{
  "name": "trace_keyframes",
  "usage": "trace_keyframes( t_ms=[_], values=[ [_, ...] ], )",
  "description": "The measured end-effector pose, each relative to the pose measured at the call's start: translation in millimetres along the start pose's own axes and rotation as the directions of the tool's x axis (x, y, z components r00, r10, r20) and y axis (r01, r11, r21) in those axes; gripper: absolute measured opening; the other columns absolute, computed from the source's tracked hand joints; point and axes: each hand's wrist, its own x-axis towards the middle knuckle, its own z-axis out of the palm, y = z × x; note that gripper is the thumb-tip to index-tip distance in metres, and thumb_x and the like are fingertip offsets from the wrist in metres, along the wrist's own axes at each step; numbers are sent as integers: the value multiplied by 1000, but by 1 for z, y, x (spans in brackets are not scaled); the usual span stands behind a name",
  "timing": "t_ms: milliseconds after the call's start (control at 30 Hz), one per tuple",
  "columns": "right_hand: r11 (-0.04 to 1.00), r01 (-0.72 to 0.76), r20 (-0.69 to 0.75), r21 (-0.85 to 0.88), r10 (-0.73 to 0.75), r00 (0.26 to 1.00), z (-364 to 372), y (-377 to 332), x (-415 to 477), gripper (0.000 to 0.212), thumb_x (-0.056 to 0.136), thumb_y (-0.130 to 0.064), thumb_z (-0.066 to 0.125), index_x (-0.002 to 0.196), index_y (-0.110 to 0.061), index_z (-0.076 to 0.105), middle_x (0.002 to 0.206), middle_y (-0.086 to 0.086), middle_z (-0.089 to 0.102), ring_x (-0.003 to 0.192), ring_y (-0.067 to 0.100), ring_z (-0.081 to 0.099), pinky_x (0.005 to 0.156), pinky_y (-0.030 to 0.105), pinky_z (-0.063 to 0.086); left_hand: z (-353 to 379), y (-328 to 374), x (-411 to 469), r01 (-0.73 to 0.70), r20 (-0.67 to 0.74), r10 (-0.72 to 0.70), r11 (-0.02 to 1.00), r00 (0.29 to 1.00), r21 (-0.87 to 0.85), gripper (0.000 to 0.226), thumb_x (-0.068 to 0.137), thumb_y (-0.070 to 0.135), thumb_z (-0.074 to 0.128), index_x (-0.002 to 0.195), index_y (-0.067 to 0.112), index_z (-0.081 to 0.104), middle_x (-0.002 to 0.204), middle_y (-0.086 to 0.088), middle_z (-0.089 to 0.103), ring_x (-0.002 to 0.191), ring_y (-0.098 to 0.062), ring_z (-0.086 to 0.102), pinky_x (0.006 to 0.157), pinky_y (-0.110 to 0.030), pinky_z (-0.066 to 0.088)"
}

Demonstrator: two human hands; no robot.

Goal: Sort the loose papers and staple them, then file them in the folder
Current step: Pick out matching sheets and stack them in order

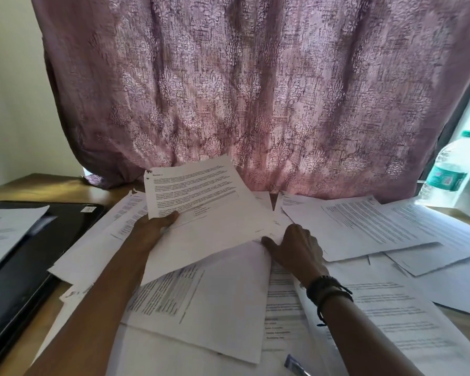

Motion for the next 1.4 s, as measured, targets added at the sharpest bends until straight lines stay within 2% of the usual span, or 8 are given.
trace_keyframes(
  t_ms=[167,233,333,467,667,900,1133,1400],
  values=[
    [999,-32,70,14,31,997,-2,-2,3,53,89,-50,61,119,-8,51,125,12,58,115,34,56,82,34,43,-25,7,1,71,5,-71,976,997,-204,57,64,42,81,116,22,68,123,-8,65,106,-23,64,102,-40,45],
    [998,-51,85,49,47,995,-4,-2,4,56,88,-47,63,128,-11,48,127,11,58,118,33,55,88,34,44,-28,13,-8,81,33,-74,910,997,-407,11,79,24,74,89,20,76,87,-5,75,63,-9,68,62,-20,56],
    [991,-74,97,110,63,993,-3,-2,6,53,88,-40,64,130,-13,47,128,9,59,117,31,56,88,33,44,-26,15,-11,69,97,-24,863,995,-501,49,30,30,94,74,22,76,68,3,65,38,-1,50,35,-13,39],
    [969,-143,112,203,122,986,1,1,12,36,86,-29,59,118,-13,57,120,9,64,104,32,60,78,31,44,-27,6,-3,55,14,-55,891,998,-451,36,89,20,55,61,29,76,83,0,49,36,0,46,37,-12,38],
    [858,33,-170,512,63,983,-16,1,24,17,95,-26,56,100,-10,55,104,11,66,97,29,59,77,32,40,-17,12,-11,88,46,-77,940,996,-331,9,78,26,69,82,19,73,84,-12,65,38,-10,49,44,-20,51],
    [663,282,-585,694,291,757,-55,20,27,27,94,1,47,109,-18,59,92,5,64,78,17,57,68,28,46,-6,18,-13,-63,42,69,991,997,-121,56,76,37,75,127,22,59,133,-11,59,123,-30,54,111,-50,34],
    [209,249,-313,946,374,873,-66,57,35,61,85,0,67,139,-15,44,128,4,56,107,16,59,87,30,52,2,22,-18,-53,84,65,989,994,-139,54,62,45,83,110,31,62,118,6,65,106,-12,61,96,-33,44],
    [161,292,-332,943,378,864,-68,61,35,73,83,5,67,146,-19,37,139,1,49,116,14,52,84,17,47,10,29,-25,-85,76,98,984,992,-156,20,90,21,58,108,29,59,114,4,64,102,-12,60,94,-34,43]
  ],
)
